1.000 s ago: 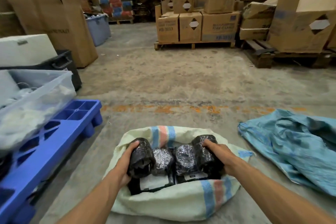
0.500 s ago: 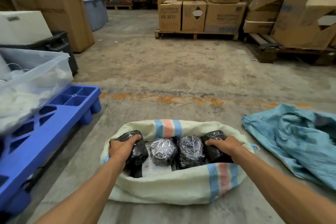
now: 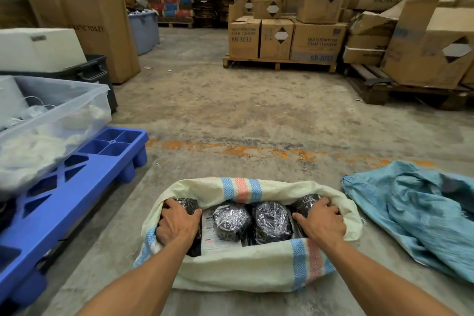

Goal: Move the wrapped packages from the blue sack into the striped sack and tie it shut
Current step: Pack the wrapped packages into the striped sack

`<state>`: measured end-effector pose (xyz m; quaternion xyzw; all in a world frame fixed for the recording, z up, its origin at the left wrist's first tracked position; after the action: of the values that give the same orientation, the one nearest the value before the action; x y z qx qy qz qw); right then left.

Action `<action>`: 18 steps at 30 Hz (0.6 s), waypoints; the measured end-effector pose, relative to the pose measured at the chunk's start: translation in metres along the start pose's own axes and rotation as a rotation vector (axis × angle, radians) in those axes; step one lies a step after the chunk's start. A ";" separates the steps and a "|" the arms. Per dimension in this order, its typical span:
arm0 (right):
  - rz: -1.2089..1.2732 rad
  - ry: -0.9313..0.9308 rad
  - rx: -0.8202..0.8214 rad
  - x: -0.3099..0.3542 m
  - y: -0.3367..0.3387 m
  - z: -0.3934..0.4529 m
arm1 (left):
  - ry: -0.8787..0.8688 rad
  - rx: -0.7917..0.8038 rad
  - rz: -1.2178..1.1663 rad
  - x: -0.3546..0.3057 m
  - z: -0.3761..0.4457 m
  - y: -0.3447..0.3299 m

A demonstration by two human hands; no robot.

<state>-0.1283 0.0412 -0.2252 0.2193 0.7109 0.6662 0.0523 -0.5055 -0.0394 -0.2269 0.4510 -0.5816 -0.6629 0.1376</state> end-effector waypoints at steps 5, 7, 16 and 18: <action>-0.141 0.042 -0.027 0.011 0.000 -0.004 | -0.002 -0.030 0.057 -0.004 0.001 -0.011; -0.169 0.069 -0.033 0.014 -0.002 -0.002 | 0.001 -0.029 0.068 -0.002 0.005 -0.016; -0.253 0.145 -0.062 0.013 -0.007 0.002 | -0.006 -0.015 0.057 0.016 0.017 -0.028; -0.249 0.140 -0.065 0.013 -0.007 0.004 | -0.035 -0.042 0.074 0.015 0.011 -0.029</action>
<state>-0.1401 0.0493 -0.2292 0.0807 0.7126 0.6909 0.0919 -0.5128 -0.0348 -0.2605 0.4144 -0.5861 -0.6773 0.1612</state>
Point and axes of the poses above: each hand's wrist, its own z-axis towards the middle knuckle, its own y-axis out of the back of the hand, x = y × z, the point moved 9 cm from there along z, towards the middle knuckle, and after that the axes turned 3 degrees about -x, right-handed, at the moved point
